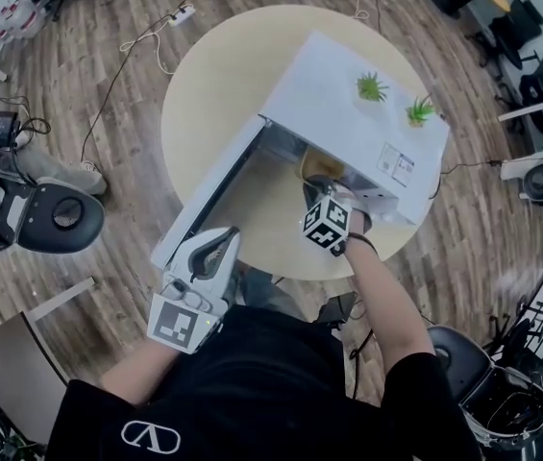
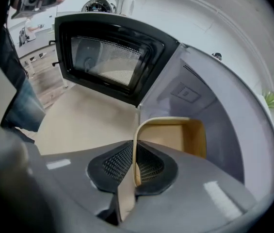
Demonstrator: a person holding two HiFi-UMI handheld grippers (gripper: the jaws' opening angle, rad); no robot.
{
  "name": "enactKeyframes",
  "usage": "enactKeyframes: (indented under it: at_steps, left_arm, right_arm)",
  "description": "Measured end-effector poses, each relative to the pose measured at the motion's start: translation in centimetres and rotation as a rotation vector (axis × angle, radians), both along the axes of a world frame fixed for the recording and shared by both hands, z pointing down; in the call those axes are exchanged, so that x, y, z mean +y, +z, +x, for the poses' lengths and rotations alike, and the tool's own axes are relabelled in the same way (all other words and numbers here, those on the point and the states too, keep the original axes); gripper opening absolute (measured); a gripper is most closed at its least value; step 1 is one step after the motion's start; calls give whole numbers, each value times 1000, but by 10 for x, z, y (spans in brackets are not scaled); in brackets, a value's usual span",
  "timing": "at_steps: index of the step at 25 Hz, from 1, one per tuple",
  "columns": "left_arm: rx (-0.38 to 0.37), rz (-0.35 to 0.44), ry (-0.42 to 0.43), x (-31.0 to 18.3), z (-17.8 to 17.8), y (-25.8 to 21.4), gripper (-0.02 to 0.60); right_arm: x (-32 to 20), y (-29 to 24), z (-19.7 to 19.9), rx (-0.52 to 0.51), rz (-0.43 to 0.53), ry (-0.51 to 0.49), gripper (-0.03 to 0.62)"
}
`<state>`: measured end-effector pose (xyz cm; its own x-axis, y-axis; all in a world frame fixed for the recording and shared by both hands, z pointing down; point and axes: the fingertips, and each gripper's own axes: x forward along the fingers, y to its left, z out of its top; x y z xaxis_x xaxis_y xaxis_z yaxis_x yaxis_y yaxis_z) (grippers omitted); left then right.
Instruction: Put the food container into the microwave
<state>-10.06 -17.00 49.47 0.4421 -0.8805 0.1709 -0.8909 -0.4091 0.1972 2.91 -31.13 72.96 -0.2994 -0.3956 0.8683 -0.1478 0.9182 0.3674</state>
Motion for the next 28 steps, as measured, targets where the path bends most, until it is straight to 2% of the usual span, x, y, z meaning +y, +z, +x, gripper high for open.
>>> enactKeyframes:
  at_steps: [6, 12, 21, 28]
  left_arm:
    - [3, -23, -3, 7, -1, 8, 0]
    - [9, -47, -7, 14, -1, 17, 0]
    - [19, -87, -9, 21, -2, 26, 0]
    - [17, -92, -10, 21, -4, 28, 0]
  right_arm:
    - [-35, 10, 1, 78, 81, 40, 25]
    - [-56, 25, 5, 129, 108, 79, 25]
    - [-78, 34, 13, 173, 161, 135, 25]
    - [-84, 30, 5, 137, 198, 134, 25]
